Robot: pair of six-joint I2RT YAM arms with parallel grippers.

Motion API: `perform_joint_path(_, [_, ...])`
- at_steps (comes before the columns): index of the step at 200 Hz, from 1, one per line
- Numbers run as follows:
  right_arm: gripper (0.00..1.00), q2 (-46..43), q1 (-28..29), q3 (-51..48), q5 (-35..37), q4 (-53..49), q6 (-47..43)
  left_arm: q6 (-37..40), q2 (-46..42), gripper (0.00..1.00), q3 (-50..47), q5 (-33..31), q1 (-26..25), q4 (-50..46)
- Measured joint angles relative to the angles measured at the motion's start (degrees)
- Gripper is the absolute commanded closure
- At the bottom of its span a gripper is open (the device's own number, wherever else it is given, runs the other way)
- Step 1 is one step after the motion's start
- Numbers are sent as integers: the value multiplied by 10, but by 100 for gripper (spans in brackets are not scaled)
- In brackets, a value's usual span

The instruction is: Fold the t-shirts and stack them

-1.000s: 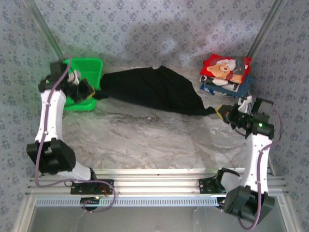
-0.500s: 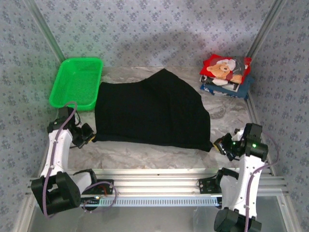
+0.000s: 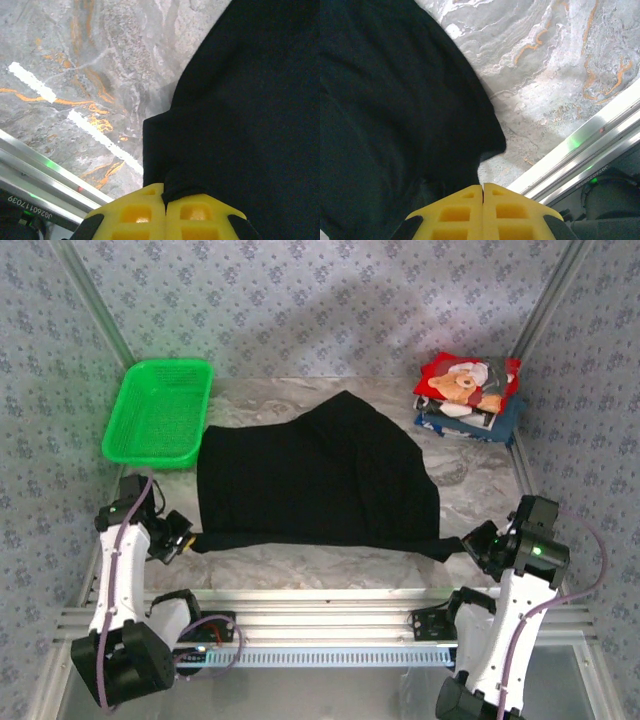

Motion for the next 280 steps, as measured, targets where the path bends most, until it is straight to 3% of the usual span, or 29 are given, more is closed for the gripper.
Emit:
perform_joint_path(37, [100,0,5,-25,-69,48,4,-3,-16,100,27,-3,2,-19])
perform_joint_path(60, [100,29,40,-76,-96,90,11,-2,-16,100,28,-9,3,-13])
perform_joint_path(114, [100,197,200,-39,-50,195,5,10,23,100,28,-24,0,38])
perform_joint_path(136, [100,263,239,-9,-20,231,-9,22,62,100,36,-35,-7,53])
perform_joint_path(180, [100,359,249,53,26,268,-41,49,135,100,66,-58,-10,89])
perform_joint_path(280, [100,516,271,158,58,301,-108,83,260,100,93,-63,-19,144])
